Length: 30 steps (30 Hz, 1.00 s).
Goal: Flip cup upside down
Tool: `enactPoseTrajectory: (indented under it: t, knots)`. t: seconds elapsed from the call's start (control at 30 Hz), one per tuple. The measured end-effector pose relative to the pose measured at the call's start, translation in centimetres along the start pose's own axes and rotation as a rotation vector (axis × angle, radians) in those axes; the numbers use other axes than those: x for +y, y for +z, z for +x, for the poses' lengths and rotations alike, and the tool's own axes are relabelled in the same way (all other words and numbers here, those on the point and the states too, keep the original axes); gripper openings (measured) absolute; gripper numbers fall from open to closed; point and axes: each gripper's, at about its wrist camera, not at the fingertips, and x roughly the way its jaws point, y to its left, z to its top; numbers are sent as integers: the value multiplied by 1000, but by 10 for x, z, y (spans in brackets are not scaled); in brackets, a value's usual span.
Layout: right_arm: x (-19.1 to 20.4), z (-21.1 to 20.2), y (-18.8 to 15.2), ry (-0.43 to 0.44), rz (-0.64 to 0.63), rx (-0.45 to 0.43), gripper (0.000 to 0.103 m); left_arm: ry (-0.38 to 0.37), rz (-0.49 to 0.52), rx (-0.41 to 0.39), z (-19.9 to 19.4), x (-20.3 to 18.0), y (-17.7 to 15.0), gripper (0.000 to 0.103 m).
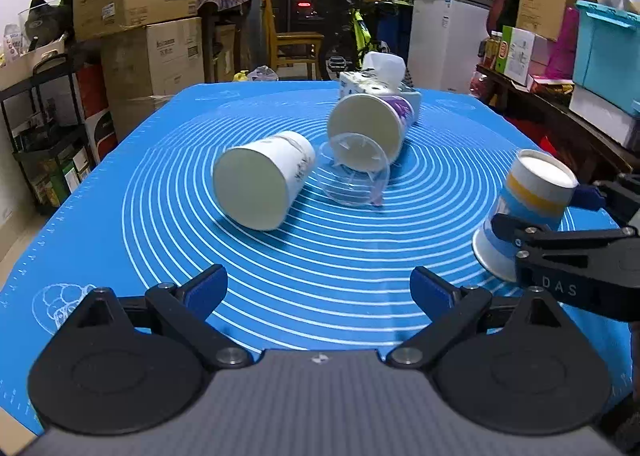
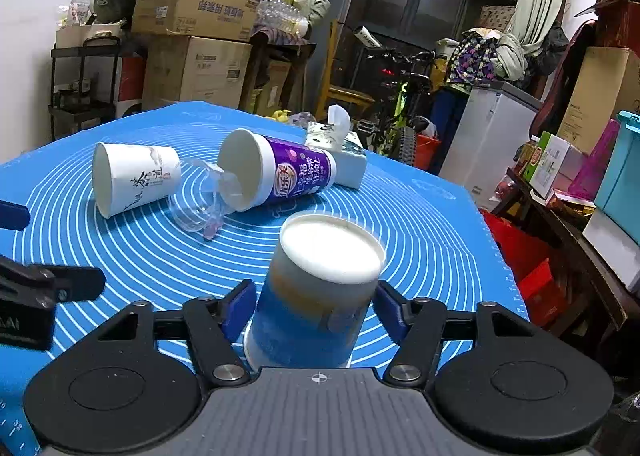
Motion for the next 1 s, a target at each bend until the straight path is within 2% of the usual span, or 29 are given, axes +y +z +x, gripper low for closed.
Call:
enactPoseTrajectory:
  t: [0.07, 0.2, 0.33, 0.5, 0.7, 1.0]
  knots:
    - [1, -6, -1, 8, -8, -6, 82, -8, 4, 1, -2, -3, -2, 97]
    - [-4, -21, -3, 24, 2, -5, 85, -14, 19, 3, -9, -13, -5, 97]
    - [-19, -42, -10, 21, 60, 10, 88, -5, 28, 9, -19, -21, -9, 97]
    - [-35, -67, -20, 13, 114, 30, 90, 1, 9, 16, -33, -28, -13, 97]
    - [-47, -91, -35, 2, 131, 72, 93, 3, -11, 70, -41, -38, -19, 97]
    - [-60, -108, -53, 4, 154, 109, 93, 14, 8, 63, -60, -58, -27, 97]
